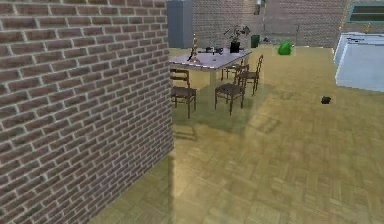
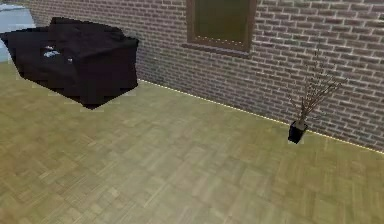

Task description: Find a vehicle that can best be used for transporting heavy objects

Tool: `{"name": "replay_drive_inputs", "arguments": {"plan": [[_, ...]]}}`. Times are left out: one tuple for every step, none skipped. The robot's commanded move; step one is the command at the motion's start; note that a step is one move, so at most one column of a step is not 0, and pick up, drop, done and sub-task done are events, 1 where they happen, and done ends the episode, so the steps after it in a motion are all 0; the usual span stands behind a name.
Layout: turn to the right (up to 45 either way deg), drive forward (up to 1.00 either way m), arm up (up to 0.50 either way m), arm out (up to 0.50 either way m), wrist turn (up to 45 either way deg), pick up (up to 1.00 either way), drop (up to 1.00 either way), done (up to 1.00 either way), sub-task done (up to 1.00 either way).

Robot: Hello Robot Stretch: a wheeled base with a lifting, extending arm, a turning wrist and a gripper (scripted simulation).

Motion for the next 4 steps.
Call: {"name": "replay_drive_inputs", "arguments": {"plan": [[0.0, 1.0, 0.0, 0.0, 0.0, 0.0, 0.0, 0.0, 0.0], [0.0, 0.9, 0.0, 0.0, 0.0, 0.0, 0.0, 0.0, 0.0], [-9.0, 0.0, 0.0, 0.0, 0.0, 0.0, 0.0, 0.0, 0.0], [0.0, 0.2, 0.0, 0.0, 0.0, 0.0, 0.0, 0.0, 0.0]]}}
